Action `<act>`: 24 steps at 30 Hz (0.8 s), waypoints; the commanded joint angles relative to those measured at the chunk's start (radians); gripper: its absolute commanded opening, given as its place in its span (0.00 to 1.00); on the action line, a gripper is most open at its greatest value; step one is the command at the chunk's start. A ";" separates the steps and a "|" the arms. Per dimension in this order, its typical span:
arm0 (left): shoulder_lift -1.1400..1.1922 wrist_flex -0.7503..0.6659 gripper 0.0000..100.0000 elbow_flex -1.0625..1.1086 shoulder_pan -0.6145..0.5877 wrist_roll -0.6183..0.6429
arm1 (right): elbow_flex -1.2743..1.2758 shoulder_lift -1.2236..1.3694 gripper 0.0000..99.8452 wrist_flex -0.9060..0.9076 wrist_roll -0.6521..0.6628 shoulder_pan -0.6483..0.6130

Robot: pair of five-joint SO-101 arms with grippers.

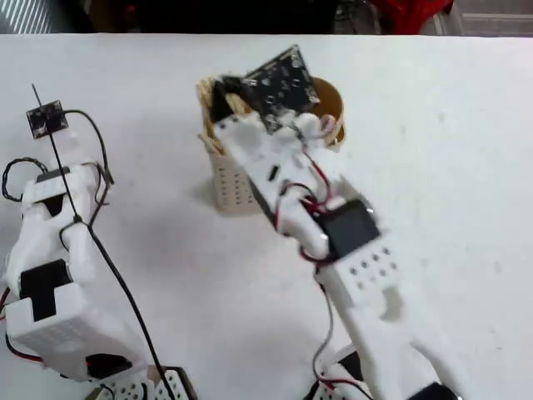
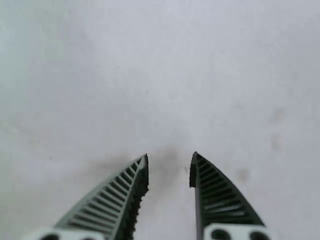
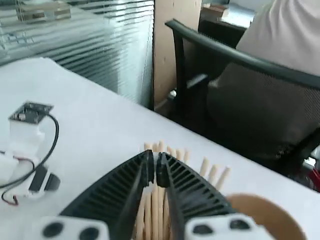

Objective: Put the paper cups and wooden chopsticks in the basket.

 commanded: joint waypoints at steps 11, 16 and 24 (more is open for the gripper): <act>-0.094 0.083 0.16 -0.018 0.028 -0.031 | 0.632 -0.591 0.02 0.484 0.005 0.042; -0.237 0.252 0.16 -0.020 0.079 -0.031 | 0.836 -0.969 0.02 0.478 0.005 0.064; -0.455 0.376 0.16 -0.018 0.130 -0.032 | 0.890 -1.099 0.02 0.503 0.005 0.240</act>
